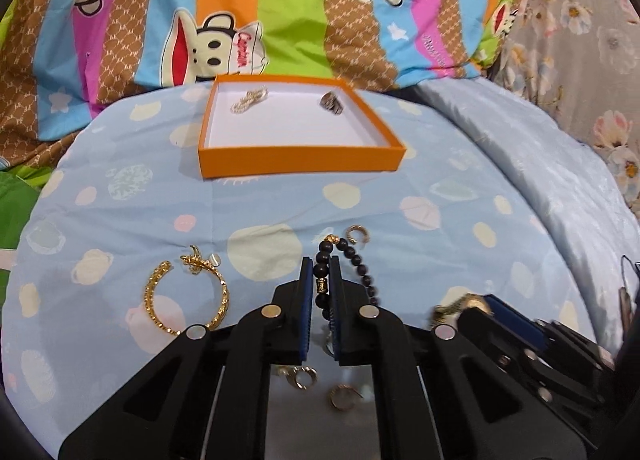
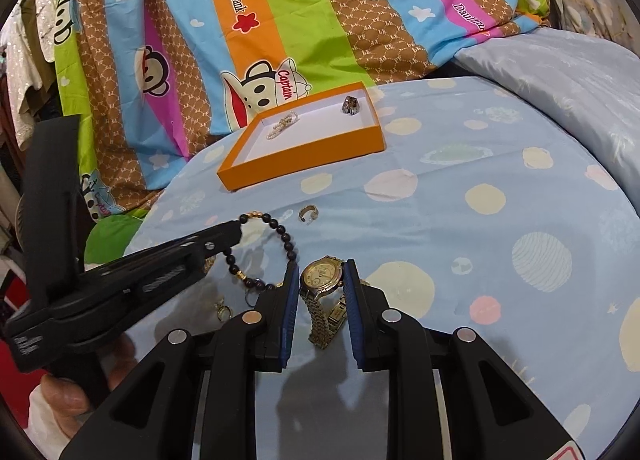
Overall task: Organize jewelry
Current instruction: 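Carry the bead bracelet and gold watch with both tools into the orange box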
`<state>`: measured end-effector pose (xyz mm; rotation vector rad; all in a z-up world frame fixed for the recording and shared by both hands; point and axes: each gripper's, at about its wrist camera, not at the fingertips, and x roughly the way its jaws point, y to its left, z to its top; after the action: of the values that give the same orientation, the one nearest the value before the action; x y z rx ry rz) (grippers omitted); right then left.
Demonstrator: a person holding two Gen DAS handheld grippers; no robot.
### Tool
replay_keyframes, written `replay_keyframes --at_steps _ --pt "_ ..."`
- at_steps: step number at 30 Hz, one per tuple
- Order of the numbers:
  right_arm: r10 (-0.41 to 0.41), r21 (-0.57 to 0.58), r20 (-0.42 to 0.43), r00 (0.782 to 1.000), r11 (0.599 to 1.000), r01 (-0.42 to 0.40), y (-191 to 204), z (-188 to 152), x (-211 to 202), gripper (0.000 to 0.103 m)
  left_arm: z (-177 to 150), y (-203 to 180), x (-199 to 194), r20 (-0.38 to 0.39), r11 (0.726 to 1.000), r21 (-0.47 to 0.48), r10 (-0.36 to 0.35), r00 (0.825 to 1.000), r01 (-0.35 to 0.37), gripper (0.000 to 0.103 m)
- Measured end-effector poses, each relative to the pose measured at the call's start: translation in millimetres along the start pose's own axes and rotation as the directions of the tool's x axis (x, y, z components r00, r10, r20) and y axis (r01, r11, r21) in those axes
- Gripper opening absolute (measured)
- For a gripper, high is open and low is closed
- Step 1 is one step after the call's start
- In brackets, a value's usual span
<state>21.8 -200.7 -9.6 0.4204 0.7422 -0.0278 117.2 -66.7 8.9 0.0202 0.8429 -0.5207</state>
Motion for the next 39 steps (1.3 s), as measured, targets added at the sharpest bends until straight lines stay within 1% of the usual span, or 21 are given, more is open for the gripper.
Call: replay_keyframes --at_steps 4,8,11,15,18,22,25,29,30,32,35,37,39 --pt "0.002 -0.016 0.019 1.0 1.0 -0.002 3.0 5.8 -10.2 0.021 4.5 -4.2 -26.6 0.036 0.999 0.012 -0.03 0.999 0.03 0.006" --pt "0.003 -0.048 0.042 0.999 0.999 -0.001 9.3 13.8 -21.0 0.021 9.7 -4.4 -49.0 0.071 0.999 0.024 -0.04 0.997 0.038 0.007" --pt "0.019 -0.065 0.055 0.998 0.998 -0.015 12.4 23.4 -26.7 0.021 16.9 -1.4 -63.7 0.102 0.999 0.031 -0.04 0.994 0.037 0.007" --pt "0.044 -0.098 0.062 0.997 0.994 -0.038 14.8 45.6 -24.8 0.021 30.9 5.0 -67.4 0.125 0.999 0.039 -0.027 0.992 0.023 0.007" --pt "0.07 -0.117 0.057 0.996 0.991 -0.063 15.2 67.2 -15.9 0.021 49.4 12.9 -61.1 0.141 0.999 0.038 -0.025 0.99 0.02 0.007" --pt "0.078 -0.14 0.063 0.995 0.988 -0.069 13.6 101.4 6.1 0.021 78.6 20.1 -42.8 0.158 0.999 0.052 -0.014 0.987 0.006 0.007" --pt "0.097 -0.148 0.055 0.994 0.985 -0.087 12.1 127.0 28.7 0.021 104.4 22.4 -21.8 0.162 0.998 0.066 -0.029 0.986 0.018 0.007" --pt "0.11 -0.13 0.037 0.993 0.986 -0.104 7.1 158.0 72.5 0.021 130.7 30.6 10.2 0.166 0.998 0.059 -0.043 0.985 0.034 0.007" --pt "0.115 -0.123 0.028 0.993 0.986 -0.111 5.2 164.5 85.7 0.021 139.1 36.4 23.1 0.163 0.998 0.042 -0.051 0.985 0.045 0.007" --pt "0.128 -0.107 0.006 0.992 0.986 -0.126 1.1 173.0 108.2 0.021 147.9 45.1 40.5 0.144 0.997 0.019 -0.075 0.987 0.073 0.007" --pt "0.136 -0.091 -0.035 0.99 0.986 -0.139 -3.8 179.3 140.7 0.021 157.9 61.6 74.9 0.087 0.993 -0.034 -0.107 0.99 0.11 0.007" --pt "0.12 -0.098 -0.057 0.991 0.987 -0.125 -4.9 180.4 157.7 0.021 160.2 72.2 99.4 0.045 0.994 -0.053 -0.093 0.995 0.096 0.007" --pt "0.097 -0.112 -0.076 0.992 0.988 -0.105 -6.4 181.9 173.8 0.021 160.7 78.4 112.2 0.025 0.997 -0.053 -0.06 0.998 0.062 0.007"
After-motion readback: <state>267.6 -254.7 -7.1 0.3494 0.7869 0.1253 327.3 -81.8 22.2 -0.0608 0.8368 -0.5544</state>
